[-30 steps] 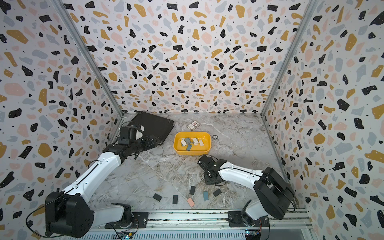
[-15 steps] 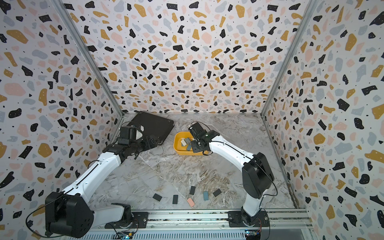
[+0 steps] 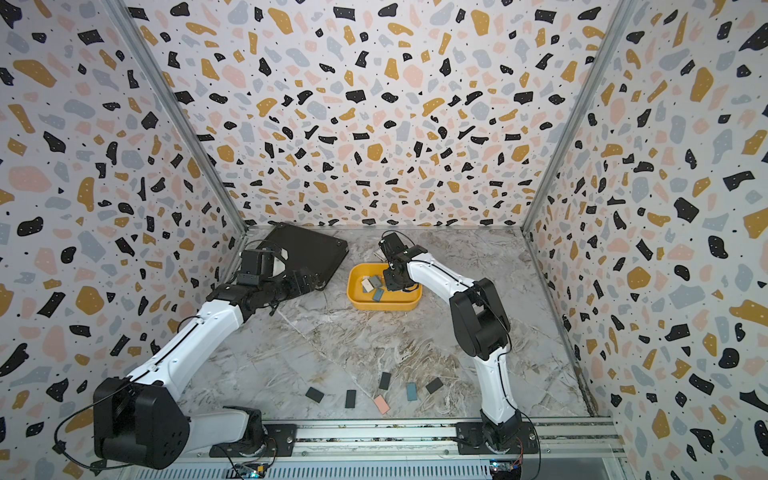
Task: Put the eraser in the storage box
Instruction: Place the eraser in the storage box.
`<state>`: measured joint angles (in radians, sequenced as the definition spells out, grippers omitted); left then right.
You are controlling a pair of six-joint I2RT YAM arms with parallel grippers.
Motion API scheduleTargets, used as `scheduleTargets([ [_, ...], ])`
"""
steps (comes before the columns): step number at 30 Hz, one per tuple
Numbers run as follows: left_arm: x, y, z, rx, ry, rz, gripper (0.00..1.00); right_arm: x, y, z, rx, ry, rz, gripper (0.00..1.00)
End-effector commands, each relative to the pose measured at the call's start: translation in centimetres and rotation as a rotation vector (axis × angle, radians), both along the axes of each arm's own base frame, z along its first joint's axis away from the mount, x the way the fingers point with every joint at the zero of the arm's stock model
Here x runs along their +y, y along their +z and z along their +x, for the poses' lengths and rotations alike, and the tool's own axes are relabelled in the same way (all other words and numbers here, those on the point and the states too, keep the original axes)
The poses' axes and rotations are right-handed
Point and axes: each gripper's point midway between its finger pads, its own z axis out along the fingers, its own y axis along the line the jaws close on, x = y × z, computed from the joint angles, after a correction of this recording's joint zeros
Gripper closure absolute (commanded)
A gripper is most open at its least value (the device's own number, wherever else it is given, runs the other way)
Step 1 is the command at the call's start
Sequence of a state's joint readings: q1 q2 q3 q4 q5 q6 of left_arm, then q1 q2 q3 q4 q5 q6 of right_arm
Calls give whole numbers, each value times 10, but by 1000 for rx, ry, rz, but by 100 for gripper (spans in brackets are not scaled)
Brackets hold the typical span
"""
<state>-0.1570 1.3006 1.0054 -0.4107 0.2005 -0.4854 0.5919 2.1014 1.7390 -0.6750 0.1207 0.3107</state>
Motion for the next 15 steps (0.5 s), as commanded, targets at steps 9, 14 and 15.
scheduleTargets([
  [9,0,3,17,-5,0,6,3,-24,-4,26,2,-59,-7,82],
  [14,0,2,18,0,-2,7,3,-29,-17,33,15,-75,-21,82],
  [15,-1,1,19,1,-3,7,3,-30,-19,34,17,-79,-21,82],
])
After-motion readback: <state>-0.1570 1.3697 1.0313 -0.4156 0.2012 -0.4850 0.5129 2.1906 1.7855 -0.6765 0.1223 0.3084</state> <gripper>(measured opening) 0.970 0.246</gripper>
